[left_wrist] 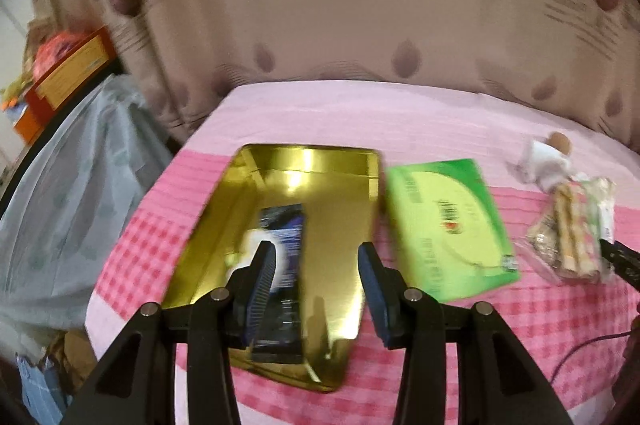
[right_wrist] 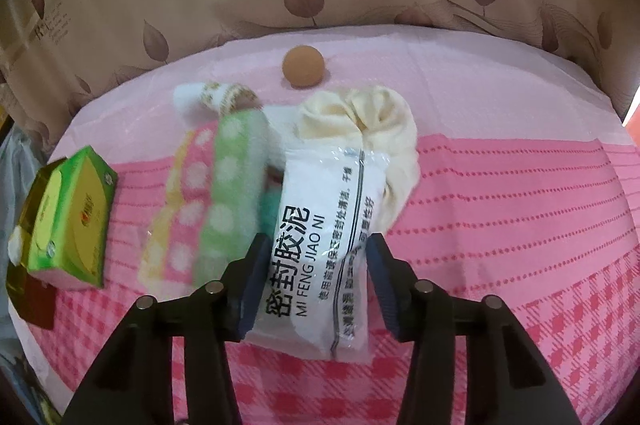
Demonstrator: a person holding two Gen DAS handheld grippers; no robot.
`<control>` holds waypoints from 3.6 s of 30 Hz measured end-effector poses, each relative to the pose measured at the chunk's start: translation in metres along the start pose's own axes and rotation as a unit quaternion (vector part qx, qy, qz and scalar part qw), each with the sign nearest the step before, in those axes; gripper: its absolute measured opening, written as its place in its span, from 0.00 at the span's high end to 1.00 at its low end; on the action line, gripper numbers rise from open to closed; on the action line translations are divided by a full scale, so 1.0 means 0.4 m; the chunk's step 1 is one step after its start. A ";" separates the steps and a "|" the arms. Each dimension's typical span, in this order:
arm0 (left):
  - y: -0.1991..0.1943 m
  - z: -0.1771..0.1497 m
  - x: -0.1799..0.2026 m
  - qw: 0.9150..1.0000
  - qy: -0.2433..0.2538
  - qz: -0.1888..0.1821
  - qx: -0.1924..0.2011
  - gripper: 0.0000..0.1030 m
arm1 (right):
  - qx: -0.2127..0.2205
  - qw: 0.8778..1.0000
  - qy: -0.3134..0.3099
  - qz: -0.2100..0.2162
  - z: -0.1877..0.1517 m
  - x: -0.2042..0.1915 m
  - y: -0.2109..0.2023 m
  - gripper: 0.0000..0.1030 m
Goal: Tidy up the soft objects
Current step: 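Grasp the white sealant packet with the right gripper and lift it, then grasp the pink-green striped towel with the left gripper while the right gripper holds the packet, then carry the striped towel with the left gripper into the gold tin tray and release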
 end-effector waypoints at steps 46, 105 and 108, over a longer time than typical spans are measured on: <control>0.049 -0.025 0.762 0.952 0.231 -0.167 -0.109 0.57 | 0.043 0.996 -0.048 -0.054 -0.140 0.164 -0.019 0.57; -0.118 0.119 0.400 0.981 0.154 -0.109 -0.037 0.79 | 0.043 0.997 -0.044 -0.039 -0.151 0.175 -0.023 0.54; -0.113 0.140 0.316 0.986 0.136 -0.088 -0.032 0.79 | 0.043 0.997 -0.044 -0.039 -0.151 0.175 -0.022 0.54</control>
Point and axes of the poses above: each gripper's, at about its wrist camera, not at the fingertips, and y roughly the way its jaws point, x to its right, z to its top, the point moved 9 cm from there along y, roughly the way its jaws point, and after that the axes turned 14 degrees about -x, right-handed, at the moved point
